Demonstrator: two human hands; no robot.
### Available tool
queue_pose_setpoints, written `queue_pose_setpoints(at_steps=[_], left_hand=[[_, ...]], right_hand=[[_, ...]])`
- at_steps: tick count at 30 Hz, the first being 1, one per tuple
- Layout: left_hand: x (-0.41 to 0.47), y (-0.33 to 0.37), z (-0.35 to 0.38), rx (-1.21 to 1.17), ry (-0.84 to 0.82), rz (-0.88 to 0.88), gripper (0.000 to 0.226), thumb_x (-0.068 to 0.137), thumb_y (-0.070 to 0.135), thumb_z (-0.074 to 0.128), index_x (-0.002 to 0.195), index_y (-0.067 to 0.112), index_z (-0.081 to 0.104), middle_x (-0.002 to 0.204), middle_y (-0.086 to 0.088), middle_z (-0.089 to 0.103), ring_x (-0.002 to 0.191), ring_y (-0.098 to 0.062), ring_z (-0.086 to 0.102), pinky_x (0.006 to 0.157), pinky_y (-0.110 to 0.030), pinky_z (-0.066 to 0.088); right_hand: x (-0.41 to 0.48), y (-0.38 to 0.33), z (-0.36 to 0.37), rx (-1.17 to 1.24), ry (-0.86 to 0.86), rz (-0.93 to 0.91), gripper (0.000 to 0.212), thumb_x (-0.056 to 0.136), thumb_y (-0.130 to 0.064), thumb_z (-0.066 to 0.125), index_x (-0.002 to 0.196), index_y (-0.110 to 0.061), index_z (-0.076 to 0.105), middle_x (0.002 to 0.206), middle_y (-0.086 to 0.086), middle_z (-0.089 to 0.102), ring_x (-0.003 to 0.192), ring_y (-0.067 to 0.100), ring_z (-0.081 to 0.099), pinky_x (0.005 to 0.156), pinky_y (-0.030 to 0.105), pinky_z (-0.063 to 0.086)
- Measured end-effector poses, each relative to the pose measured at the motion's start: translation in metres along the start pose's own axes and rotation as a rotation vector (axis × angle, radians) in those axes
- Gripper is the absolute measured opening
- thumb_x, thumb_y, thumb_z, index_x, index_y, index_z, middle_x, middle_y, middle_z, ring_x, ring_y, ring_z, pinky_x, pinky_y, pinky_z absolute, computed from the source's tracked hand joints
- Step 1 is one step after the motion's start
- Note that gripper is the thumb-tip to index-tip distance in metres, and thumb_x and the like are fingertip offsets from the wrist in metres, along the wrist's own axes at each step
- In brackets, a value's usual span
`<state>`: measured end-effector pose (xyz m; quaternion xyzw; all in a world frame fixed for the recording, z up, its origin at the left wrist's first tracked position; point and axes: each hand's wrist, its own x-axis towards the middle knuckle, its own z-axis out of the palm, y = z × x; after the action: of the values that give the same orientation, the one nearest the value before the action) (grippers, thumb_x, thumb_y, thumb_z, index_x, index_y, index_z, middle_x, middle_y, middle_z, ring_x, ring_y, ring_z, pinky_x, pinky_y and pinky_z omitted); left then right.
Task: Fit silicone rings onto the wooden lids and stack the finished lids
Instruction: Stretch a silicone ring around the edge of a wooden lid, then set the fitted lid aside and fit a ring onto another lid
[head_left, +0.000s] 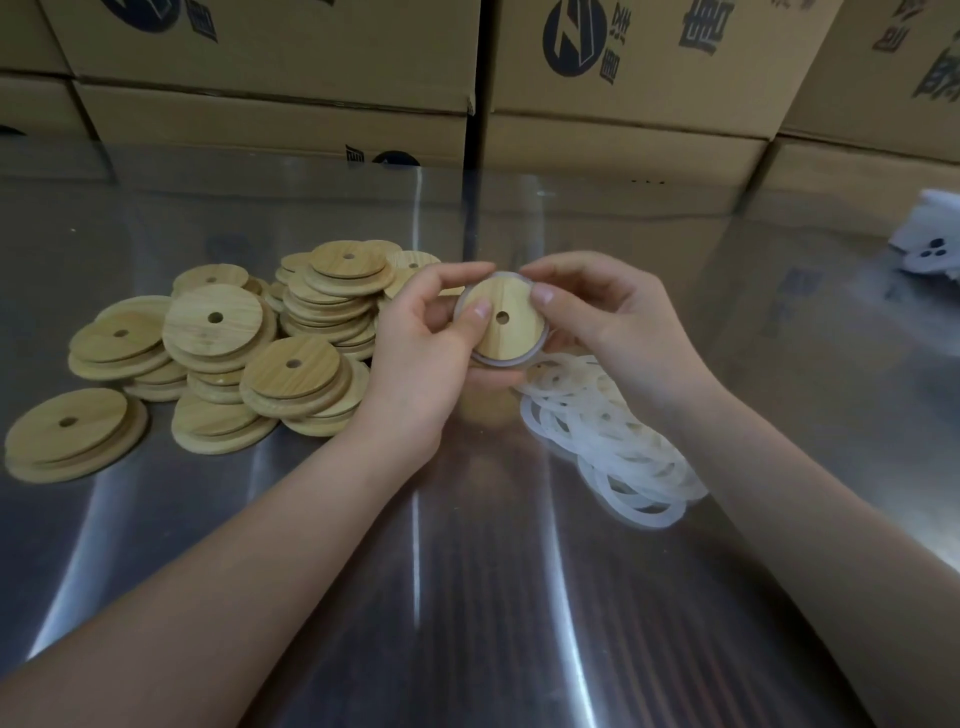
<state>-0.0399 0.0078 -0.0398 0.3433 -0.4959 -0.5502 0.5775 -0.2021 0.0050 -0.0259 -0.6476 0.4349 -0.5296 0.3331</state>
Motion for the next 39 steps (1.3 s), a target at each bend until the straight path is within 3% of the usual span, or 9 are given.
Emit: queue_pose_setpoints(at_steps=[13,21,25,29,32,36,39], left_hand=[[-0.001,0.001,-0.001,-0.033,0.056,-0.036,0.02,0.096,-0.001,0.054,0.098,0.014,0.068,0.103,-0.011,0.068,0.092,-0.026,0.071,0.055,-0.036,0.059],[0.001,0.001,0.0,-0.06,0.023,-0.035,0.033,0.097,0.001,0.055,0.124,0.02,0.062,0.103,-0.008,0.072,0.093,-0.022,0.073,0.062,-0.034,0.06],[0.001,-0.002,0.001,0.006,0.023,-0.028,0.036,0.097,0.004,0.055,0.129,0.022,0.055,0.103,-0.009,0.071,0.086,-0.018,0.074,0.065,-0.031,0.061],[0.0,-0.003,0.002,0.106,0.032,-0.059,0.02,0.098,0.002,0.051,0.106,0.015,0.064,0.106,-0.01,0.068,0.076,-0.018,0.074,0.065,-0.03,0.062],[-0.001,-0.005,0.003,0.171,0.001,-0.074,0.024,0.098,0.0,0.05,0.093,0.016,0.067,0.094,-0.007,0.071,0.069,-0.017,0.072,0.062,-0.028,0.061],[-0.004,-0.007,0.004,0.238,-0.053,-0.1,0.024,0.097,-0.002,0.048,0.092,0.011,0.068,0.086,-0.007,0.071,0.063,-0.014,0.07,0.055,-0.027,0.059],[-0.005,-0.008,0.006,0.273,-0.092,-0.124,0.023,0.097,-0.004,0.047,0.094,0.008,0.067,0.08,-0.004,0.071,0.061,-0.013,0.067,0.056,-0.027,0.057]], right_hand=[[-0.002,-0.001,-0.001,0.019,-0.003,0.023,0.014,0.087,-0.007,0.071,0.098,-0.014,0.076,0.089,0.006,0.076,0.082,0.024,0.073,0.075,0.032,0.06],[-0.001,0.005,0.001,0.136,-0.036,0.083,0.032,0.087,-0.006,0.069,0.114,-0.022,0.063,0.082,0.003,0.073,0.063,0.021,0.069,0.058,0.028,0.056],[0.006,0.005,-0.011,0.244,0.123,0.168,0.022,0.088,-0.004,0.068,0.103,-0.015,0.056,0.078,0.009,0.071,0.062,0.026,0.067,0.058,0.034,0.058],[0.014,0.01,-0.033,0.276,0.379,0.194,0.009,0.092,-0.002,0.063,0.092,-0.011,0.06,0.101,0.017,0.068,0.073,0.022,0.071,0.059,0.028,0.057],[0.018,0.018,-0.046,0.219,0.533,0.231,0.008,0.093,-0.003,0.062,0.09,-0.008,0.065,0.105,0.016,0.068,0.071,0.016,0.072,0.062,0.023,0.058],[0.023,0.032,-0.059,0.126,0.619,0.307,0.006,0.091,-0.003,0.066,0.095,-0.007,0.065,0.111,0.018,0.066,0.077,0.019,0.073,0.069,0.025,0.06],[0.026,0.041,-0.066,0.055,0.639,0.361,0.015,0.085,0.0,0.072,0.095,-0.009,0.066,0.111,0.017,0.066,0.078,0.021,0.072,0.064,0.019,0.057]])
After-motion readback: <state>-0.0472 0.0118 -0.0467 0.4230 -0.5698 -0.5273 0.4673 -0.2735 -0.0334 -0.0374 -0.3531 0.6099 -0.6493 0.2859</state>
